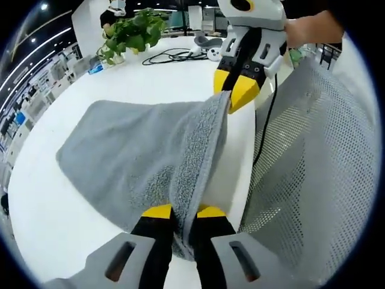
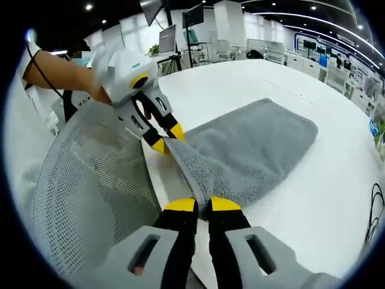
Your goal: Fold the towel on the table until its edges align and the towel forms a compact rectangular stack.
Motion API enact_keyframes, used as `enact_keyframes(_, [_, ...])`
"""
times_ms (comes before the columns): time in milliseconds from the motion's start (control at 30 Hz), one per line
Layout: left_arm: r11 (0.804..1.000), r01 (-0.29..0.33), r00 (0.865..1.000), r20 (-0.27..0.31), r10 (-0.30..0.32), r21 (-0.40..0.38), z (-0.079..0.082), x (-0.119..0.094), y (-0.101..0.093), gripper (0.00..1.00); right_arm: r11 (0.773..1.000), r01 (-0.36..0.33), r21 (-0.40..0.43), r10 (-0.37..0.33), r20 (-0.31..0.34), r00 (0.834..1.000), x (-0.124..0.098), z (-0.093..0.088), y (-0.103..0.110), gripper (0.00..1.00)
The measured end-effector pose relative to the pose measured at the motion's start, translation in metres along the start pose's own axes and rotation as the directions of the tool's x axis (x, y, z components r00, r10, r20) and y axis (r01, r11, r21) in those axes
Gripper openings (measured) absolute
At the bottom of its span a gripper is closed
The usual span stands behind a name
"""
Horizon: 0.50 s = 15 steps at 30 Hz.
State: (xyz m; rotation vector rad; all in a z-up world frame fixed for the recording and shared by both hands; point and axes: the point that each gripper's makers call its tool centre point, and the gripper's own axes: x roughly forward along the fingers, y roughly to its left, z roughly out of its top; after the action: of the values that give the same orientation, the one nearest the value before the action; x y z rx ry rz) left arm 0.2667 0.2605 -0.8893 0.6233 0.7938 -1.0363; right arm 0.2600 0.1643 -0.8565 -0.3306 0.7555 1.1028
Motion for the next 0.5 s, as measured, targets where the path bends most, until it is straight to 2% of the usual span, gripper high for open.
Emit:
enact_keyframes(133, [0.999, 0.033, 0.999, 0.000, -0.033, 0.027, 0.005, -0.012, -0.001, 0.11, 1.000, -0.014, -0.011, 0.014, 0.003, 1.000, -0.003, 0.000, 0.006, 0.04])
enact_keyframes(500, [0.994, 0.105, 0.994, -0.009, -0.105, 0.030, 0.015, -0.035, -0.008, 0.11, 0.997, -0.054, -0.053, 0.054, 0.002, 0.999, -0.018, 0.006, 0.018, 0.04])
